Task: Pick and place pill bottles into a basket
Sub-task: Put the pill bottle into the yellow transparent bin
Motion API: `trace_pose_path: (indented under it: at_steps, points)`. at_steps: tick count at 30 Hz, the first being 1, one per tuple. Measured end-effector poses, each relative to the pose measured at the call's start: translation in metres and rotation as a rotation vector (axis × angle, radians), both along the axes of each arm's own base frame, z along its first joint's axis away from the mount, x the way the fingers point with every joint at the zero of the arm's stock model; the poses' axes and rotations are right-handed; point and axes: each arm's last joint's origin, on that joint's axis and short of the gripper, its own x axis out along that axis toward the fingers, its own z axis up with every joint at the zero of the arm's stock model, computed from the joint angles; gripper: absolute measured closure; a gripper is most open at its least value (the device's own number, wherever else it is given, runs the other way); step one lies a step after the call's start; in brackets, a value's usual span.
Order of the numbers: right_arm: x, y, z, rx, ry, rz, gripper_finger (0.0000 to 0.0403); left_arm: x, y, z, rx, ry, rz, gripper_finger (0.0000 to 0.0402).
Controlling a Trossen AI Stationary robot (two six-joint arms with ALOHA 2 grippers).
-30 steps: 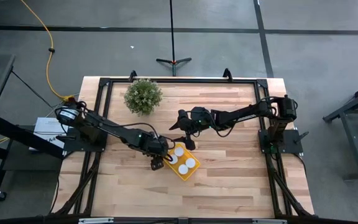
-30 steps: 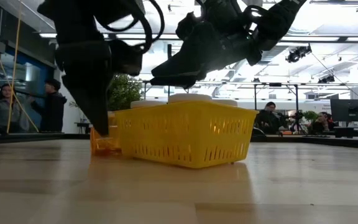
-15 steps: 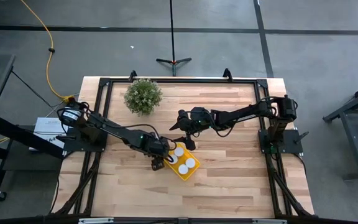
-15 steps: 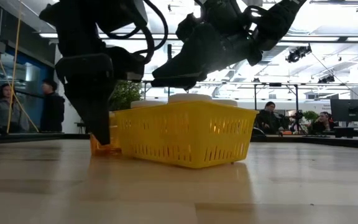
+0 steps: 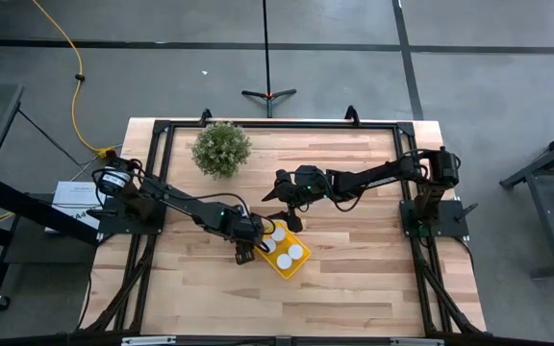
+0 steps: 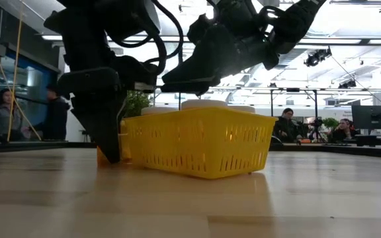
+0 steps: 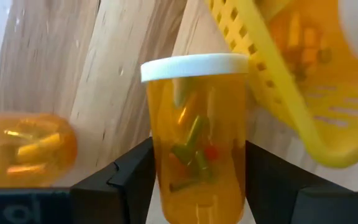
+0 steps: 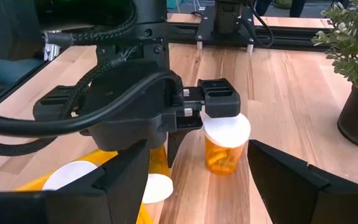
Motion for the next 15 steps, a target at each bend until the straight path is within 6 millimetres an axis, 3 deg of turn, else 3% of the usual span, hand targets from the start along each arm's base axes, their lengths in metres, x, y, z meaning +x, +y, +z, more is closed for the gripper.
trace_pose_path:
  at_steps: [6,15]
  points:
    - [0.0002,0.0000,0.0004,-0.002,-0.005,0.001,0.0141,-0.0014,-0.0004,0.0000,-0.018,0.016,-0.007,0.0175]
    - [0.0002,0.0000,0.0005,0.003,-0.005,-0.001,0.0141,-0.0049,-0.0003,0.0003,-0.028,0.053,-0.021,0.0175]
